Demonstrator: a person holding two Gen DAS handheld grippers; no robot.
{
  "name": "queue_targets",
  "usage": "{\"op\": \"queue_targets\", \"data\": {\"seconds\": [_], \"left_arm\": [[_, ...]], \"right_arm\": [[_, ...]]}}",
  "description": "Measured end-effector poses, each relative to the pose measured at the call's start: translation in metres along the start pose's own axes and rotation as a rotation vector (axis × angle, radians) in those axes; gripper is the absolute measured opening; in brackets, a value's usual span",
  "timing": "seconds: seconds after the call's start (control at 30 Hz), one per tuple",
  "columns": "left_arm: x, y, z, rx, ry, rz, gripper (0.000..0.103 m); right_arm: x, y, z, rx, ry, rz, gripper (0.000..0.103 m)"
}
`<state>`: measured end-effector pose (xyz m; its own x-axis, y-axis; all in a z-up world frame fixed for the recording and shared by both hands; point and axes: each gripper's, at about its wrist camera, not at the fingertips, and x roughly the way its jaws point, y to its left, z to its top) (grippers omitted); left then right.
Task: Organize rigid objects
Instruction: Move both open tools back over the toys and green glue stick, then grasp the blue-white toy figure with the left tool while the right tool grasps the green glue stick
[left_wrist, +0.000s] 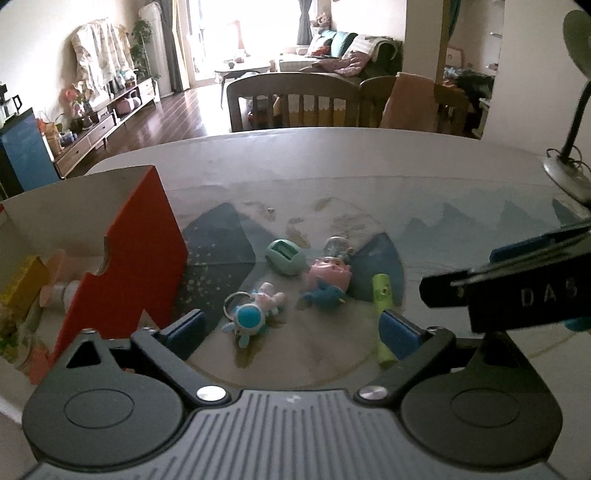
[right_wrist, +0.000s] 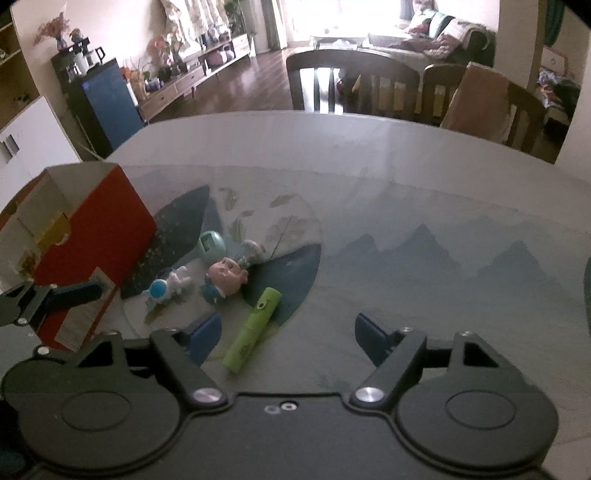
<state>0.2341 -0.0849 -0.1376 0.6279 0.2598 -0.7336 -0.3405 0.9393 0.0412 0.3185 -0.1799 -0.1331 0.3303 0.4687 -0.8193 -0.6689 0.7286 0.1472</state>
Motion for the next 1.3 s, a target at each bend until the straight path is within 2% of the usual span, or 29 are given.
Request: {"op": "queue_targets", "data": {"seconds": [0.1,0.2,0.3,0.5,0.67,0.9,0.97,1.0,1.3], "left_arm": [[0.011,0.004,0.002,-0.013,0.014,0.001,0.094],[0.02,0.011,0.002,-0.04,0.036,-0.01,0.087],[0.028,0.018,0.003,-0.067,0.053,-0.011,0.082],[0.043,0.023,0.003,-0.061,0.073,-0.004,0.069],[0.051,0.027,0.002,-0.059,0.085,0.001,0.061],[0.057,0.029,0.003,-0.052,0.089,0.0,0.054],[0.057,0.029,0.004,-0.04,0.084,-0.003,0.049],[0.057,0.028,0.004,-0.033,0.081,-0.007,0.044],[0.054,0.028,0.002,-0.012,0.069,-0.018,0.04]], "right_arm": [[0.011,0.0,0.003,0.005,0.022,0.003,0.073],[0.022,-0.001,0.007,0.023,0.043,0.004,0.062],[0.032,0.0,0.01,0.04,0.063,0.012,0.06],[0.045,0.01,0.014,0.031,0.083,0.017,0.051],[0.055,0.015,0.017,0.029,0.103,0.006,0.038],[0.062,0.017,0.015,0.021,0.129,-0.015,0.031],[0.063,0.019,0.012,0.009,0.13,-0.02,0.03],[0.063,0.02,0.012,0.003,0.127,-0.021,0.03],[0.058,0.025,0.0,-0.038,0.112,-0.05,0.015]]}}
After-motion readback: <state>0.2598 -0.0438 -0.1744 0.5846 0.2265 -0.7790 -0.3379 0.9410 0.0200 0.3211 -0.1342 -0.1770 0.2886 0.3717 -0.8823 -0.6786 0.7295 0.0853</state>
